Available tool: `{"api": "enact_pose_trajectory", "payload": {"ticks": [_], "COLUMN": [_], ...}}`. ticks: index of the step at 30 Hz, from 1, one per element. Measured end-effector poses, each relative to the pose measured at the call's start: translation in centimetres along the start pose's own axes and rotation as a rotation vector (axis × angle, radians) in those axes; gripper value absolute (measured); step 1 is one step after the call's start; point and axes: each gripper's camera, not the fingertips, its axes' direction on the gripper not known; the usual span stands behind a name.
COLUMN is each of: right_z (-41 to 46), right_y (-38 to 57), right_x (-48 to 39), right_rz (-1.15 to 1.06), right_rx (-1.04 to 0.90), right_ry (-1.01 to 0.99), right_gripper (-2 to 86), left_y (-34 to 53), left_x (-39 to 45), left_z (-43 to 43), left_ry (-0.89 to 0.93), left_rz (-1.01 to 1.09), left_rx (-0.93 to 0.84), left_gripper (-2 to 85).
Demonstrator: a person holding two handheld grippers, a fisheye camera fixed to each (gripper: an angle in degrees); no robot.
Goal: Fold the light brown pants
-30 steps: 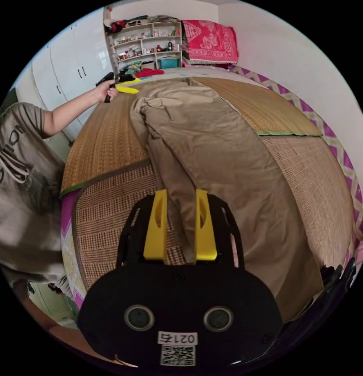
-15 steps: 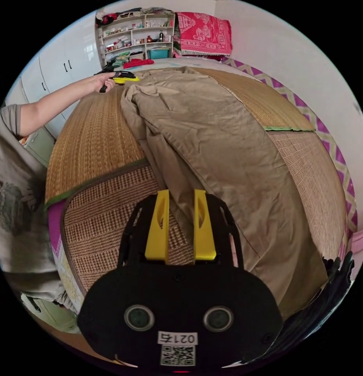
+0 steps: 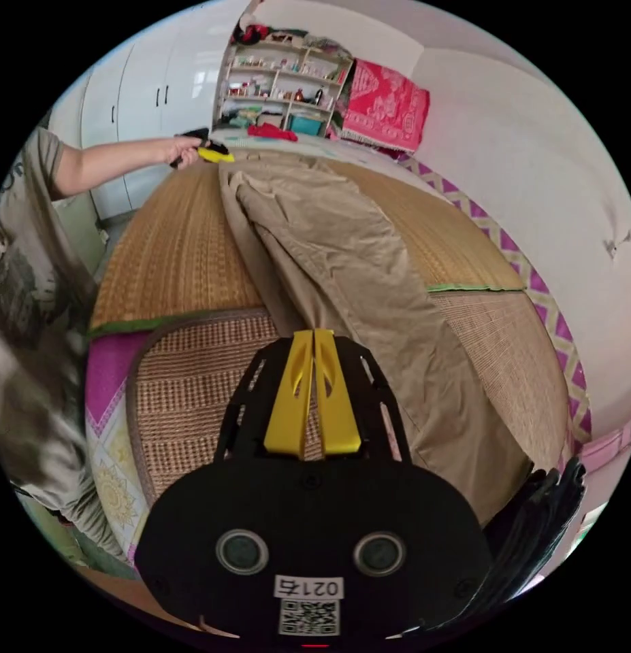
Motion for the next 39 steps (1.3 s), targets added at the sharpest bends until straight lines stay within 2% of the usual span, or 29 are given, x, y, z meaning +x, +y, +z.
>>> {"api": "enact_pose_trajectory", "payload": {"ticks": [2, 5, 10, 12, 15, 24, 28, 30, 32, 34, 35, 36, 37, 38, 39], "right_z": [-0.8, 1.8, -2.0, -5.4, -8.6, -9.7, -7.6, -5.9, -6.5, -8.9, -10.8, -11.2, -10.7, -8.5, -7.9], "right_y": [1.8, 4.4, 10.0, 15.1, 21.1, 26.7, 28.1, 29.5, 29.6, 29.9, 30.5, 31.5, 31.9, 32.3, 32.3], "right_x": [-0.5, -2.7, -0.2, 1.7, 3.6, 8.9, 14.9, 17.9, 18.6, 19.2, 19.5, 20.0, 20.4, 21.4, 21.5], "right_rz": [-0.008, -0.049, 0.202, 0.365, 0.499, 0.643, 0.846, 0.927, 0.897, 0.910, 0.946, 1.030, 1.055, 1.036, 0.994], "right_rx": [0.008, -0.116, -0.081, -0.022, -0.004, 0.004, -0.127, -0.182, -0.205, -0.117, -0.012, -0.005, -0.049, -0.204, -0.256], "right_ry": [-0.014, 0.048, 0.028, 0.091, 0.186, 0.287, 0.275, 0.212, 0.237, 0.268, 0.279, 0.341, 0.370, 0.306, 0.281], "right_gripper": [-1.0, -1.0, -1.0, -0.9, -0.5, 5.4, 7.6, 5.1, 1.8, 0.6, 0.1, -0.2, -0.3, -0.4, -0.5], "left_y": [0.7, 1.5, 2.9, 3.5, 4.3, 6.8, 8.0, 8.5, 8.9, 9.2, 9.3, 9.4, 9.5, 9.7, 9.7], "left_x": [0.1, -0.5, -1.1, -1.6, -2.4, -2.1, -2.0, -1.9, -1.9, -1.7, -1.5, -1.3, -1.1, -0.9, -0.8], "left_z": [0.7, 1.4, 0.3, -0.8, -2.2, -0.9, 0.1, 0.5, 1.0, 1.4, 1.7, 1.9, 2.2, 2.4, 2.6], "left_ry": [-0.033, -0.009, -0.010, -0.008, 0.004, 0.020, 0.041, 0.044, 0.049, 0.044, 0.030, 0.023, 0.007, -0.004, -0.006], "left_rz": [0.000, -0.015, -0.034, -0.046, -0.074, -0.098, -0.085, -0.071, -0.053, -0.034, -0.021, -0.016, -0.004, 0.005, 0.007], "left_rx": [-0.019, -0.029, 0.010, 0.041, 0.073, 0.109, 0.136, 0.143, 0.147, 0.144, 0.146, 0.145, 0.145, 0.146, 0.146], "left_gripper": [-0.9, -0.9, -0.9, -0.9, -0.9, -0.9, -0.9, -0.9, -0.9, -0.9, -0.9, -0.9, -0.9, -0.9, -0.9]}}
